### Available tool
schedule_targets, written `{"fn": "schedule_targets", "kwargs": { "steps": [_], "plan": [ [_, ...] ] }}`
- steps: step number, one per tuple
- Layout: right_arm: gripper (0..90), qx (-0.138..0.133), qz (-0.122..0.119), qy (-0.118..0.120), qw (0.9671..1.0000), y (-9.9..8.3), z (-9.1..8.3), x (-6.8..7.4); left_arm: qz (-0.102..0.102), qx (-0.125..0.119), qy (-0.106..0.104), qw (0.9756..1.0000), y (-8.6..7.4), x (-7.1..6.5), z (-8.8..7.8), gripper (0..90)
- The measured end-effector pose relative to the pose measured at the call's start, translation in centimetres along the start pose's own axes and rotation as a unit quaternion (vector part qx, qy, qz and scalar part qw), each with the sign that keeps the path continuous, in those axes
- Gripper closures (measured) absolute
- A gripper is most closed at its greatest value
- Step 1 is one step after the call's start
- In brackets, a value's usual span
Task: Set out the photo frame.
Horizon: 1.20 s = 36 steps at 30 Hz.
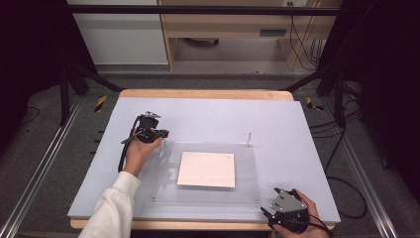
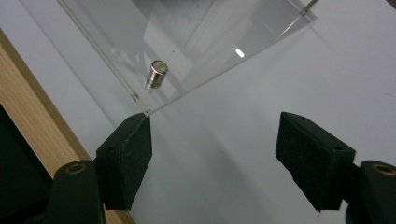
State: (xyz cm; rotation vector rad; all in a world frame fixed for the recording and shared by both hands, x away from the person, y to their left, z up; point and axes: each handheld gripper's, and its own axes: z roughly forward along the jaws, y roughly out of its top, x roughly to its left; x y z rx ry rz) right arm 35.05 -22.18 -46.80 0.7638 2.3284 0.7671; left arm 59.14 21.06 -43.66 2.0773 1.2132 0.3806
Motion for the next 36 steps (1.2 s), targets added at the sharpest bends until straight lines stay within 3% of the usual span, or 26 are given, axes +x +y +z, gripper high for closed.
{"fn": "schedule_targets", "kwargs": {
  "steps": [13,23,30,33,36],
  "plan": [
    [31.8,-0.036,-0.047,0.0,0.9982,1.1,1.1,1.0,0.002,-0.002,-0.003,1.0,-0.1,0.1,0.1,84.9],
    [42.7,-0.079,-0.087,0.006,0.9931,2.0,1.2,1.6,0.003,-0.002,-0.013,0.9999,0.0,0.4,0.2,84.8],
    [51.1,-0.097,-0.112,-0.009,0.9889,2.1,0.7,1.9,0.01,-0.004,-0.011,0.9999,0.0,0.4,0.1,84.4],
    [53.3,-0.098,-0.117,-0.012,0.9883,2.4,0.5,1.9,0.021,-0.01,-0.005,0.9997,0.0,0.2,0.0,83.1],
    [55.4,-0.103,-0.122,-0.013,0.9872,2.7,0.2,1.7,0.032,-0.049,0.007,0.9983,0.1,0.0,-0.9,75.8]
  ]
}}
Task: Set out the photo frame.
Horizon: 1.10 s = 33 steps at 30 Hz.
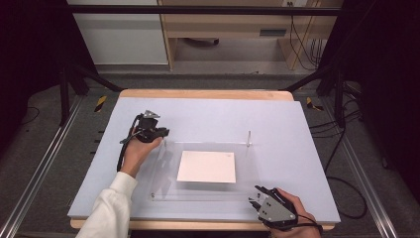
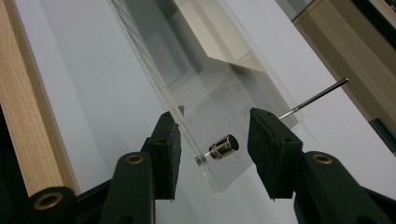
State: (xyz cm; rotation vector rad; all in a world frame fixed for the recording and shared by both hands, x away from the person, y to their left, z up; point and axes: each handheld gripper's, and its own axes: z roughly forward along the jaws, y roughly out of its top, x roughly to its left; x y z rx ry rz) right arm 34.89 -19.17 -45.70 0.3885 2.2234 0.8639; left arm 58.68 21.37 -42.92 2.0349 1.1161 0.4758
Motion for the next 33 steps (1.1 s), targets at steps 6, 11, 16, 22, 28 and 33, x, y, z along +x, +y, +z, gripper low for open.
{"fn": "schedule_targets", "kwargs": {
  "steps": [6,11,16,22,28,33],
  "plan": [
    [59.3,-0.003,-0.001,-0.007,1.0,0.9,-0.5,-0.6,0.059,-0.038,-0.011,0.9975,0.3,-1.6,-4.0,68.4],
    [62.1,-0.007,0.005,-0.013,0.9999,1.8,-1.0,-1.4,0.104,-0.067,-0.013,0.9923,-0.5,-3.3,-8.6,59.7],
    [64.1,-0.009,0.009,-0.015,0.9998,2.5,-1.3,-2.3,0.156,-0.075,-0.017,0.9848,-1.4,-5.1,-12.1,50.6],
    [65.4,-0.003,0.011,-0.011,0.9999,3.4,-1.5,-3.2,0.193,-0.086,-0.053,0.9761,-2.8,-6.8,-14.9,42.5],
    [65.6,-0.001,0.026,-0.005,0.9996,4.0,-1.6,-4.2,0.238,-0.081,-0.063,0.9659,-3.9,-8.5,-16.0,33.8],
    [65.6,0.004,0.033,0.002,0.9994,4.5,-1.7,-4.9,0.267,-0.087,-0.083,0.9563,-4.4,-9.7,-16.6,32.0]
  ]
}}
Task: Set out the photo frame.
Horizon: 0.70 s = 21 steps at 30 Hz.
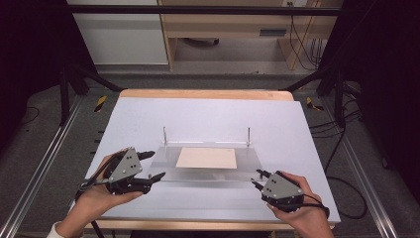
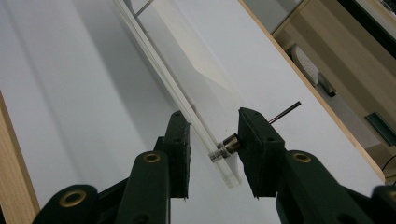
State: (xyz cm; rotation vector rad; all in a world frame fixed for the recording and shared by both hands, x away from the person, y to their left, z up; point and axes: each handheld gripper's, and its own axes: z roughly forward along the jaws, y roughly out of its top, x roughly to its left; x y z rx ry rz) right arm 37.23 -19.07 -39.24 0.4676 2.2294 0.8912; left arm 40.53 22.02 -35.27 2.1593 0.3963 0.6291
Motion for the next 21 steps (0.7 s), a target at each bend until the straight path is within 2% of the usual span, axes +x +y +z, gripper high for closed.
{"fn": "schedule_targets", "kwargs": {
  "steps": [6,13,17,21],
  "plan": [
    [65.7,0.004,0.008,0.005,0.9999,0.5,0.0,-0.6,0.039,0.016,-0.01,0.9991,-0.1,-0.9,0.2,32.4],
    [65.7,0.007,0.015,0.011,0.9998,0.9,-0.1,-1.2,0.079,0.033,-0.013,0.9962,-0.2,-1.7,0.3,41.7],
    [65.7,0.008,0.021,0.012,0.9997,1.2,-0.1,-1.5,0.094,0.038,-0.011,0.9948,-0.2,-1.8,0.5,50.1],
    [65.7,0.012,0.024,0.015,0.9995,1.4,-0.1,-1.9,0.099,0.055,-0.01,0.9936,-0.2,-1.6,1.0,57.7]
  ]
}}
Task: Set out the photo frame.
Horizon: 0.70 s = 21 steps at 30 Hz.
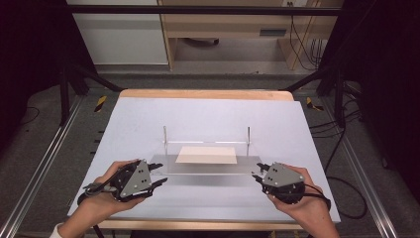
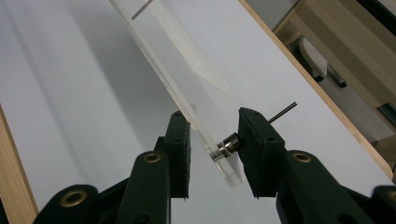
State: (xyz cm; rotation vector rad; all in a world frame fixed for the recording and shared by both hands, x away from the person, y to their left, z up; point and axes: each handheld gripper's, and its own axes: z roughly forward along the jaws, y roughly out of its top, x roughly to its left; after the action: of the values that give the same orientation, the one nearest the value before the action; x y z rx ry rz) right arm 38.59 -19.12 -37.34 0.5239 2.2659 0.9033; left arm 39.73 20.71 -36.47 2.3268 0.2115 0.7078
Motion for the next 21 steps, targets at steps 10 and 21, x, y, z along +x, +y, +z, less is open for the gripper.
{"fn": "schedule_targets", "kwargs": {
  "steps": [10,21],
  "plan": [
    [65.7,0.003,0.008,0.006,0.9999,0.5,-0.01,-0.67,0.01,0.006,0.018,0.9998,0.13,0.65,0.61,69.3],
    [65.8,0.007,0.008,0.009,0.9999,0.63,-0.02,-0.81,0.02,0.011,0.022,0.9995,-0.01,0.72,0.88,69.8]
  ]
}}
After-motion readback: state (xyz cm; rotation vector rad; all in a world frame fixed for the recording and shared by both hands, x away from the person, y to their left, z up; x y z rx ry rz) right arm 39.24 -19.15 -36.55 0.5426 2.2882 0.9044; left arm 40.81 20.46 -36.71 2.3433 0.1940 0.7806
